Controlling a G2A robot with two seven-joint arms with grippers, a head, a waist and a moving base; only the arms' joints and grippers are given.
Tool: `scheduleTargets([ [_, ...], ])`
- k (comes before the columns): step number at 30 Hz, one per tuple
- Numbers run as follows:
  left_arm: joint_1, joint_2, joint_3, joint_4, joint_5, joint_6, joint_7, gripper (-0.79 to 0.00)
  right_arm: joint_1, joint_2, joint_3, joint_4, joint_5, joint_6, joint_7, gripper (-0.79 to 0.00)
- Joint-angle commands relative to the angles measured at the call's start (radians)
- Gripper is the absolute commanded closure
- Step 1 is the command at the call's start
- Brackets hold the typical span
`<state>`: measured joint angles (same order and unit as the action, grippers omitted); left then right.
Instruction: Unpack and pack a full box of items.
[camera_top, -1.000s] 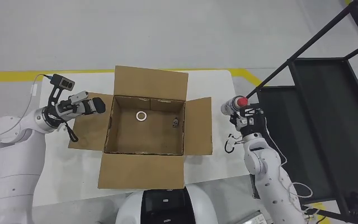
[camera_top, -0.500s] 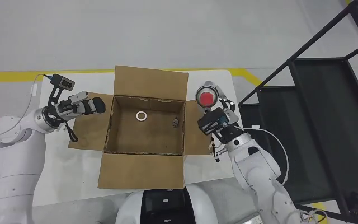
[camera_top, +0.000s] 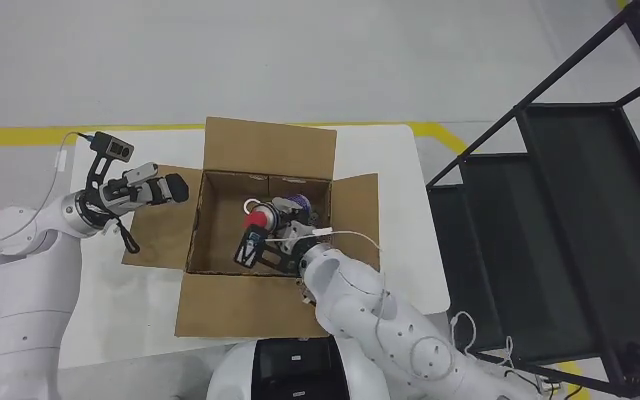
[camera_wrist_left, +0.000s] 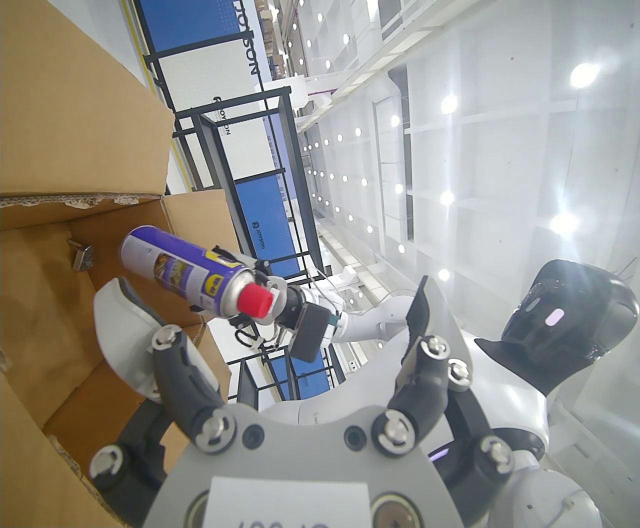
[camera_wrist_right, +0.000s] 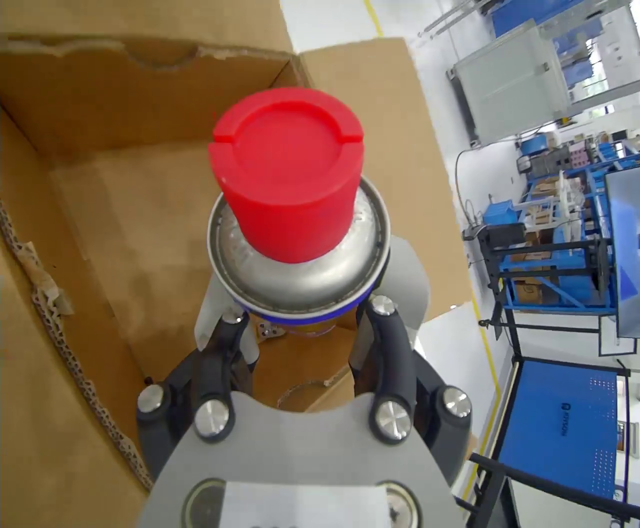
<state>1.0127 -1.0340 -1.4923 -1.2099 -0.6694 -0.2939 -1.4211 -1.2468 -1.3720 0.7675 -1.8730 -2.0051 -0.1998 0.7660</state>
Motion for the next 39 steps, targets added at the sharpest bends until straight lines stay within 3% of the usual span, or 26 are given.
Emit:
scheduleTargets([
  [1,0.0,0.0,0.0,0.0,0.0,0.0,0.0,-0.785,0.035,-0.014,-0.025,0.043,-0.017,0.02,0.061,0.0],
  [2,0.0,0.0,0.0,0.0,0.0,0.0,0.0,-0.785,0.051,-0.022,-0.036,0.063,-0.018,0.037,0.085,0.0],
  [3,0.0,0.0,0.0,0.0,0.0,0.0,0.0,-0.785,0.065,-0.03,-0.046,0.092,-0.01,0.041,0.117,-0.062],
  [5,0.0,0.0,0.0,0.0,0.0,0.0,0.0,-0.785,0.097,-0.048,-0.06,0.133,0.03,0.048,0.165,-0.785],
  [11,0.027,0.005,-0.018,-0.024,0.032,0.009,0.071,-0.785,0.181,-0.09,-0.061,0.236,0.171,0.057,0.239,-0.785],
  [15,0.046,0.019,-0.078,-0.012,0.088,-0.006,0.143,-0.785,0.184,-0.102,-0.037,0.249,0.273,0.063,0.196,-0.785],
  [24,0.066,0.038,-0.135,0.095,0.222,-0.024,0.303,-0.785,0.032,-0.074,0.159,0.036,0.669,-0.078,0.025,-0.785],
  [33,-0.002,0.03,-0.039,0.236,0.386,-0.02,0.419,-0.785,-0.194,-0.023,0.451,-0.265,1.081,-0.197,0.06,-0.785],
  [39,-0.071,0.001,0.08,0.307,0.4,-0.034,0.405,-0.785,-0.308,0.002,0.646,-0.365,1.192,-0.212,0.048,-0.785],
])
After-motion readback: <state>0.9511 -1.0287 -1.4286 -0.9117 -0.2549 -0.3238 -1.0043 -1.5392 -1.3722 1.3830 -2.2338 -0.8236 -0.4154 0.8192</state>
